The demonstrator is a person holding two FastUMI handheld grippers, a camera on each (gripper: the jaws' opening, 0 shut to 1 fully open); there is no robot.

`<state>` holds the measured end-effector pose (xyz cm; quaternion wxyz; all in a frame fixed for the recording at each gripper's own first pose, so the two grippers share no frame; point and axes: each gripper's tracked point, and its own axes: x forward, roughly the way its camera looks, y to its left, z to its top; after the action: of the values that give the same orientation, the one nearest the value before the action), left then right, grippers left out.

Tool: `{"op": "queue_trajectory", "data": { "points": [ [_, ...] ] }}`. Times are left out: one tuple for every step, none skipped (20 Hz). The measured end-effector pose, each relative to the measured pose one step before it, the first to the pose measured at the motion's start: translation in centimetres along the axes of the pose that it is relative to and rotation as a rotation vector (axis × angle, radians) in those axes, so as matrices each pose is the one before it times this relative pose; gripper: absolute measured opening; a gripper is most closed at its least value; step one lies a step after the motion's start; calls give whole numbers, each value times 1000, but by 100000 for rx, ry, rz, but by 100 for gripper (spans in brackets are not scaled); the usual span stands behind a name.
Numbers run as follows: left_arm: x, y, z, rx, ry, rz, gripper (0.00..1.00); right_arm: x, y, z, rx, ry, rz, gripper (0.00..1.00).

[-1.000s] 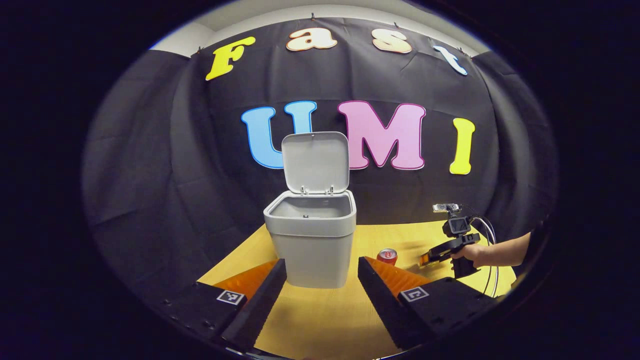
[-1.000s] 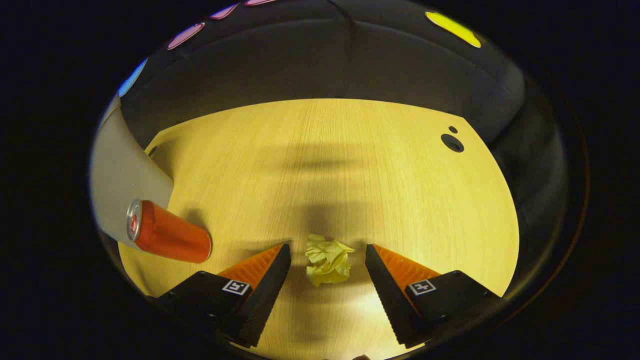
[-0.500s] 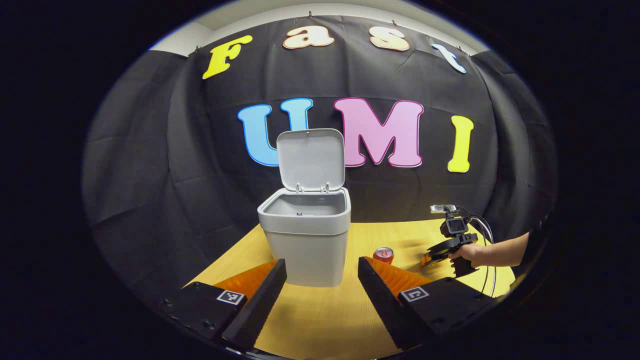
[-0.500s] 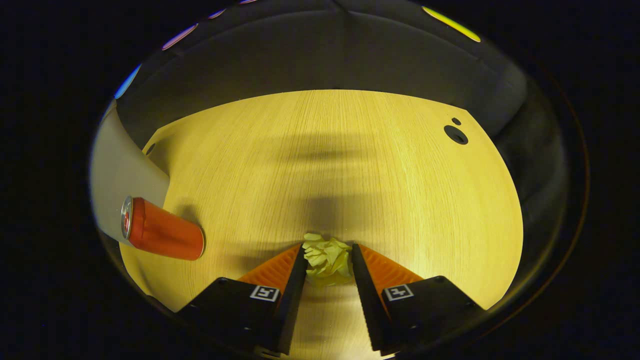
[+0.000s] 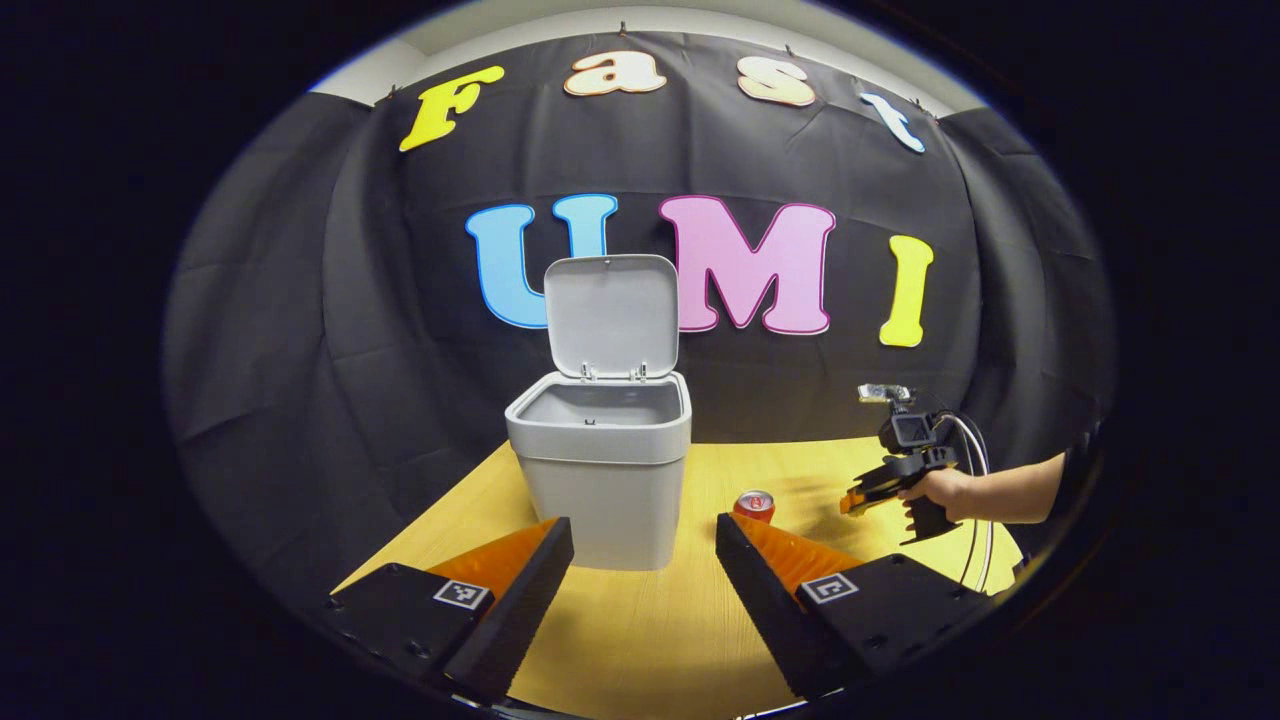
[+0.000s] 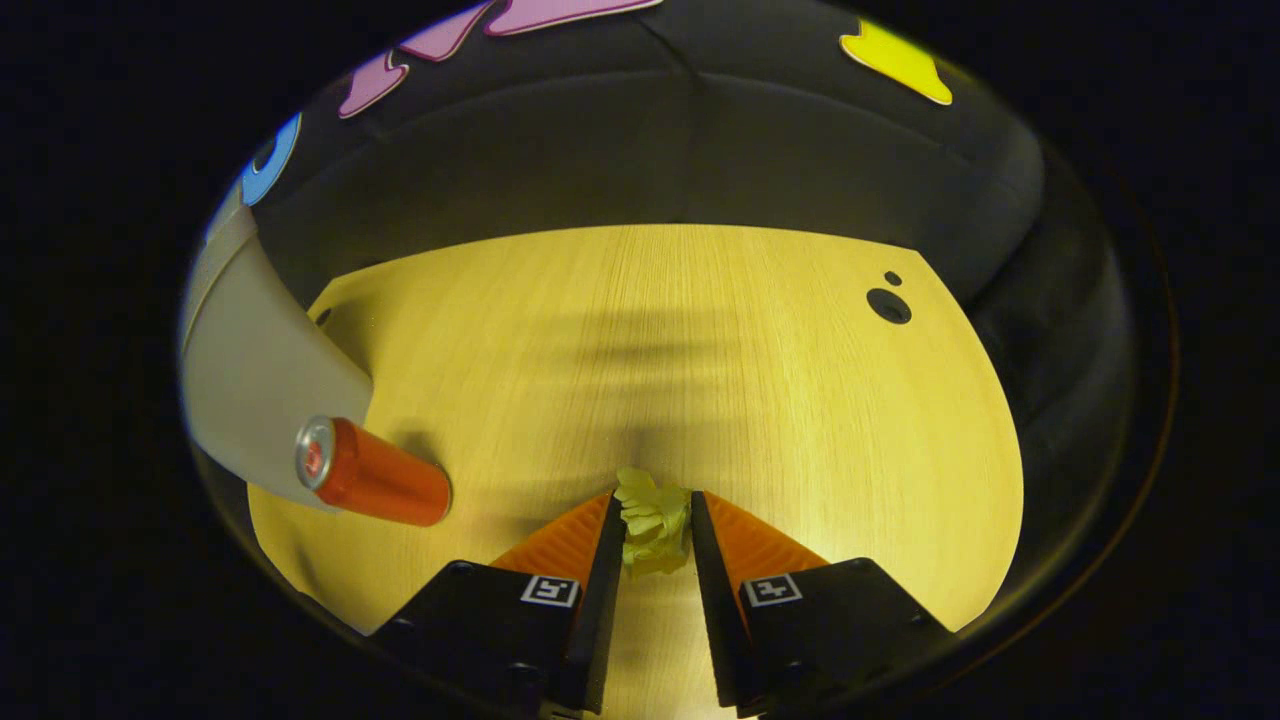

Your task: Press the lid of the desktop garbage bin to open it, pick up the crumpled paper on the desktop and throw it into the bin, then pick up the pop can on the desktop and drop it into the bin, and finally close the garbage bin lid.

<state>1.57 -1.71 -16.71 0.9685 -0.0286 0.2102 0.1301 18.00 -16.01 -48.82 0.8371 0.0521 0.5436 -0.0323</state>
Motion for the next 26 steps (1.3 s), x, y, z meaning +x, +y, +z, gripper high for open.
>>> {"op": "queue_trajectory", "data": {
  "points": [
    [-44,44,-101,-285,-480,-662,97,-302,39,451,-1161,-1944,668,45],
    [40,-35,-100,-261,-410,-834,97,-252,-22,688,-1827,-2305,177,45],
    [19,-29,-309,-29,-136,-720,97,-361,120,680,-1916,-2608,-70,45],
    [5,-45,-258,240,-247,-698,97,-674,378,807,-1683,-2685,-146,45],
    [-58,-80,-115,439,-406,-898,97,-629,490,975,-1218,-3066,470,45],
    [-50,-29,-112,690,-267,-731,97,-600,652,1091,-796,-3059,764,45],
    [-94,77,-191,816,-306,-795,97,-1049,429,1302,-816,-2885,975,45],
    [-54,116,-9,852,-266,-555,97,-945,783,1320,-1342,-2497,1421,45],
    [-62,146,29,713,-590,-579,97,-1055,703,1424,-1789,-2559,1785,45],
    [-80,176,92,550,-806,-447,97,-703,1088,1445,-2244,-2599,1933,45],
    [-63,68,-164,707,-396,-733,97,-769,1165,1442,-2833,-2370,2353,45],
    [-70,6,-76,1464,-667,-973,97,-465,1245,1455,-3004,-1530,1948,45],
    [-195,49,-115,1338,-426,-804,97,-437,1219,1392,-2625,-1659,2207,45],
    [4,130,-84,381,-7,-730,97,-287,1492,1840,-2294,-1915,2461,45],
    [-78,148,-280,-432,-85,-834,97,-368,1563,1709,-1757,-1831,2809,45],
    [-109,150,-34,-734,-16,-194,97,-399,1799,1674,-1161,-2102,3136,45],
    [-48,126,-214,-803,209,238,97,-149,2100,1516,-975,-1706,3207,44],
    [-63,230,-113,-765,291,463,97,-98,1986,1206,-963,-1476,3450,44],
    [-28,290,-250,-792,366,568,97,693,1955,995,-1683,-1181,2798,44],
    [-63,171,-41,-718,214,609,97,1011,1788,782,-2189,-540,2433,44],
    [-114,292,-38,-468,122,656,97,791,1650,343,-2168,-65,2321,45],
    [-17,361,-118,-251,159,683,97,1067,2340,379,-2786,835,2898,45],
    [-132,709,-254,98,97,1449,97,852,2159,408,-1646,554,3561,45],
    [-51,564,38,212,86,1050,97,694,1936,247,-1345,242,3034,45],
    [-105,637,-201,-83,347,1477,97,711,1399,99,-1005,419,2130,45],
    [-68,582,-150,-303,412,1181,97,793,1195,103,-814,771,1777,44]
  ]
}}
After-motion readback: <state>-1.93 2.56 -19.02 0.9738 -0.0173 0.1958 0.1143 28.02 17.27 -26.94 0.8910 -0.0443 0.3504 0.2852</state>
